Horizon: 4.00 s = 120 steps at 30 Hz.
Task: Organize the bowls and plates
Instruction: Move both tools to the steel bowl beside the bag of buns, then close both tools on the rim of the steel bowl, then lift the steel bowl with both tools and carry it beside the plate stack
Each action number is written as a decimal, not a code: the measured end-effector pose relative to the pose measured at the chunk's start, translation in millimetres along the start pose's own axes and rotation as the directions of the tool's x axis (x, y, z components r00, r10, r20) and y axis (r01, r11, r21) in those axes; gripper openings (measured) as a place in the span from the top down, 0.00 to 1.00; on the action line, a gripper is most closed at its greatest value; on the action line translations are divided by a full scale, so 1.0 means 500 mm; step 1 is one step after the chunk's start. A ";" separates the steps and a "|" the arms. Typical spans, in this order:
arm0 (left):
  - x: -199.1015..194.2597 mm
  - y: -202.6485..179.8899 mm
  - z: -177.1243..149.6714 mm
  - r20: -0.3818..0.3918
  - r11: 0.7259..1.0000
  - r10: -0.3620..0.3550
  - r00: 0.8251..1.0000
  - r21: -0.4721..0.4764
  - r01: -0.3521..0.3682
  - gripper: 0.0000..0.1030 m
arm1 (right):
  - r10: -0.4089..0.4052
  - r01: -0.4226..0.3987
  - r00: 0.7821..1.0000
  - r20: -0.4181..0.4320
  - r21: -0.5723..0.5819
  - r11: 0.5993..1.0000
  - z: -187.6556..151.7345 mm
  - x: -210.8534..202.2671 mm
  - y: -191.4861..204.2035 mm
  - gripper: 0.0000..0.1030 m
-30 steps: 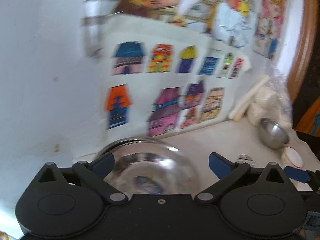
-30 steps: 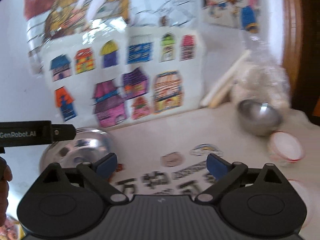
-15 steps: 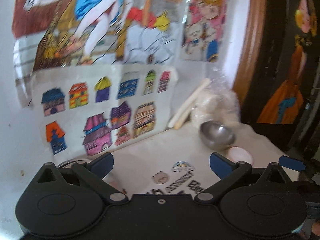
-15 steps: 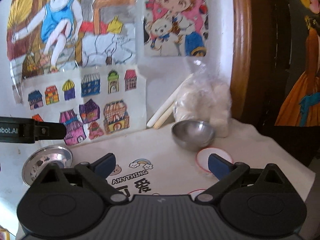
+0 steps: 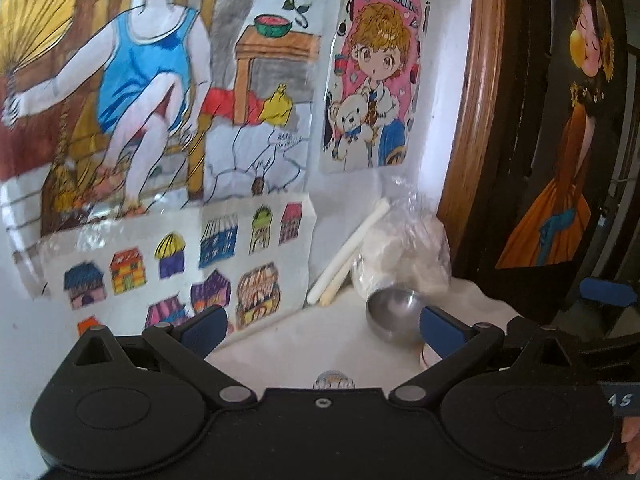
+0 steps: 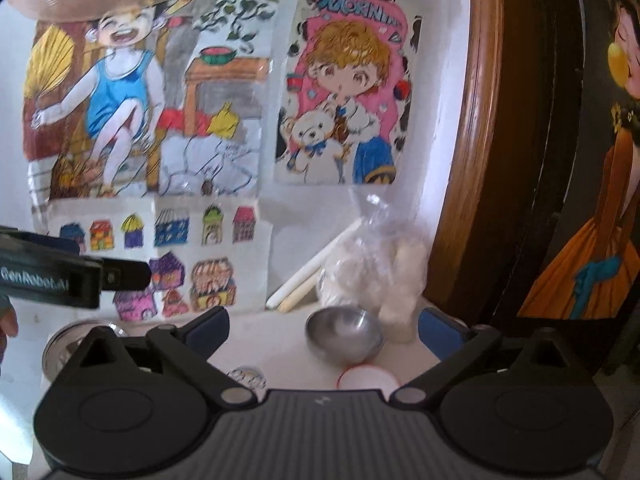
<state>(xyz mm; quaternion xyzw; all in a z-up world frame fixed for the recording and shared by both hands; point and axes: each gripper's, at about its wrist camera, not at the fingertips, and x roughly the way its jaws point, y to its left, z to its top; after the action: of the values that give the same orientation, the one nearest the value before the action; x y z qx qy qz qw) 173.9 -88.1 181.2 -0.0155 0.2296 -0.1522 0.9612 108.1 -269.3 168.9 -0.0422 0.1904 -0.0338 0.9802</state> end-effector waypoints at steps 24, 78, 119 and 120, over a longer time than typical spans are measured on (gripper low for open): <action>0.474 -0.020 -0.069 -0.165 0.992 0.008 0.986 -0.119 -0.028 0.01 | -0.029 0.074 0.971 -0.238 0.182 0.980 -0.112 0.449 -0.169 0.13; 0.537 -0.032 -0.077 -0.219 0.986 -0.124 0.968 -0.136 0.095 0.87 | 0.112 -0.033 0.956 -0.271 0.279 0.960 -0.123 0.513 -0.128 0.83; 0.057 0.153 -0.270 -0.243 0.961 -0.204 0.948 -0.236 0.146 0.88 | 0.247 -0.180 0.928 -0.280 0.243 0.953 -0.231 0.071 0.094 0.82; 0.052 0.155 -0.273 -0.245 0.961 -0.202 0.948 -0.234 0.144 0.88 | 0.250 -0.183 0.926 -0.284 0.242 0.953 -0.235 0.065 0.096 0.82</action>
<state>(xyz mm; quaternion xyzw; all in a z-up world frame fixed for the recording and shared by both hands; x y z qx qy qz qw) 157.1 -16.7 40.1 -0.1182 0.3693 -0.2116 0.8971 96.6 -232.3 43.8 0.0894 0.3412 0.0490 0.9344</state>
